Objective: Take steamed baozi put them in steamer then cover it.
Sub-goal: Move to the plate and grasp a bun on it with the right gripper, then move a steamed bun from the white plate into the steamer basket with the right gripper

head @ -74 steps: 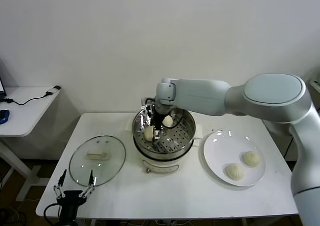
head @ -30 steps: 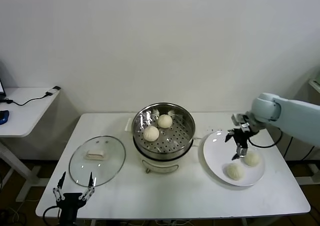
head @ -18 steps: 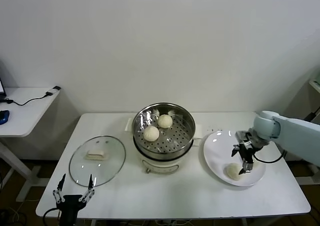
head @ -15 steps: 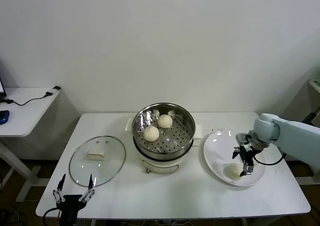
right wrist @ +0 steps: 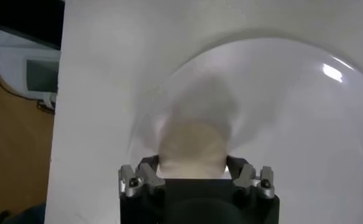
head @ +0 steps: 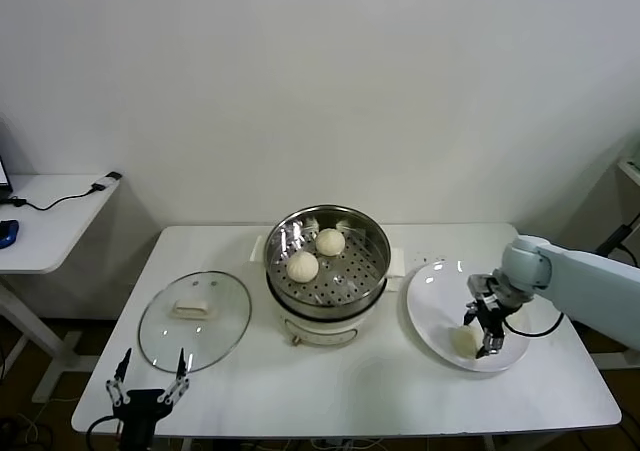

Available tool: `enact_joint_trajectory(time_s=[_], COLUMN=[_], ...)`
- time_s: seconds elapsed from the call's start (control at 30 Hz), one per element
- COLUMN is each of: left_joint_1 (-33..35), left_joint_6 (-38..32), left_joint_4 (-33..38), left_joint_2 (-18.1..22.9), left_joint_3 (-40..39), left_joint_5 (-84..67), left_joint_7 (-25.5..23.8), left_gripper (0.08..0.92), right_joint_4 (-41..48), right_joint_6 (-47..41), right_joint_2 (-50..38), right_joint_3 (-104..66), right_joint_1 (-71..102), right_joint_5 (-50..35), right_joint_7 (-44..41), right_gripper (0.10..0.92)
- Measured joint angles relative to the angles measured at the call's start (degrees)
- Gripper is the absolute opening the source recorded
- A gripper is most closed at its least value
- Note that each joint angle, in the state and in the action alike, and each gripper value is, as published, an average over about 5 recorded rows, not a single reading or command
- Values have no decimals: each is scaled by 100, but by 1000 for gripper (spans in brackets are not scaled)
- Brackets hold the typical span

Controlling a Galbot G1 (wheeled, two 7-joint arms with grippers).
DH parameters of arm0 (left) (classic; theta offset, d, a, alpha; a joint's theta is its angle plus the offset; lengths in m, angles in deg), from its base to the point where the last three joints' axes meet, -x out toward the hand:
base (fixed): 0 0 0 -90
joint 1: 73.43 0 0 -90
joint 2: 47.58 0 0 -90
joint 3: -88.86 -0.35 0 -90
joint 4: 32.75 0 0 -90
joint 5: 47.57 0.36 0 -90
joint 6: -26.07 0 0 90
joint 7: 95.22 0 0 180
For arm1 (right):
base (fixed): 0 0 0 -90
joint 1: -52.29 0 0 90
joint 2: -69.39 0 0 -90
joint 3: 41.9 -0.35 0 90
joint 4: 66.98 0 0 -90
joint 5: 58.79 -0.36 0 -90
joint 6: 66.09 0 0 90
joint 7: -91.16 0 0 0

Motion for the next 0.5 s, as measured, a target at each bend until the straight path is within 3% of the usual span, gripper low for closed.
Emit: enact_joint_trajectory(time_s=[0.27,0.5], left_joint_1=[6,11], left_joint_6=[1,7], left_joint_4=[1,17], left_joint_2=[-2,-11], left_joint_3=[-1,-38], left_joint_5=[3,26], left_joint_7=[0,0], left_gripper=[823,823], right_joint_4=[104,227], right_joint_6=[215,912], right_joint_2=[70,343], right_joint_3=[-3,340], right_joint_1=[-133,-952], right_joint_5=[31,120], right_joint_7=[-127,-403], right_gripper=[679,679])
